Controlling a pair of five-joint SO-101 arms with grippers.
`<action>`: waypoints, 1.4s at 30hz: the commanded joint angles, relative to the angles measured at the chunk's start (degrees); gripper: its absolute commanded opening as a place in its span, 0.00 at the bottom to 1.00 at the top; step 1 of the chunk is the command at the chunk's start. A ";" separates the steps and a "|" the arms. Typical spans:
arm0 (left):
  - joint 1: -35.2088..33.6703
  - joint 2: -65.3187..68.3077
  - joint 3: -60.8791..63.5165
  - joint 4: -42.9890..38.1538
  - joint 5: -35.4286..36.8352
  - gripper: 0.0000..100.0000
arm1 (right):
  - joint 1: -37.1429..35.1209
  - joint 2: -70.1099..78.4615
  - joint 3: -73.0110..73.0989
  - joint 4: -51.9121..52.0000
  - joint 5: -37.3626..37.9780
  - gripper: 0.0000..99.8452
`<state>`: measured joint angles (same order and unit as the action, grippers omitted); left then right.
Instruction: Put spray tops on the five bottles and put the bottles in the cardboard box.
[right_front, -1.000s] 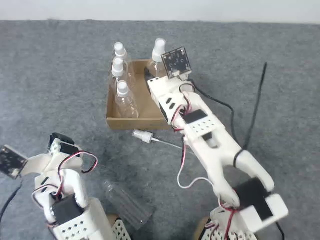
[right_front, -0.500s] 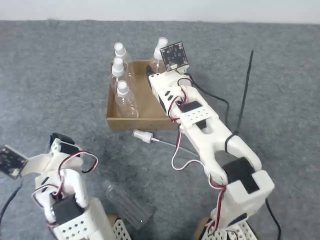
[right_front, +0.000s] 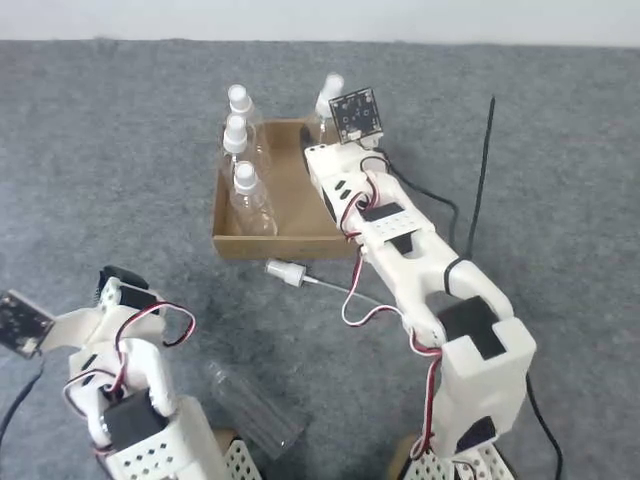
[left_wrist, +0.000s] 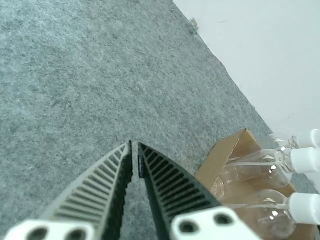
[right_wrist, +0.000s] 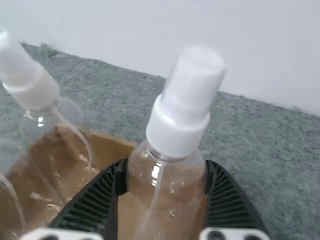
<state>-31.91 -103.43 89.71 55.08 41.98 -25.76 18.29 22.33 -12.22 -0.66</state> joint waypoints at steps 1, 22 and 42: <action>-0.35 -1.05 -0.75 -2.20 -0.53 0.01 | 0.75 -1.27 -4.22 -1.80 -0.26 0.09; -0.35 -1.05 -0.92 -2.29 -0.53 0.01 | 0.66 1.80 -3.25 -9.71 -0.09 0.09; -0.35 -1.05 -0.92 -2.29 -0.53 0.01 | 0.57 6.46 -3.25 -14.37 5.54 0.10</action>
<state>-31.91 -103.43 89.71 54.64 41.98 -25.76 25.76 22.33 -25.58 3.65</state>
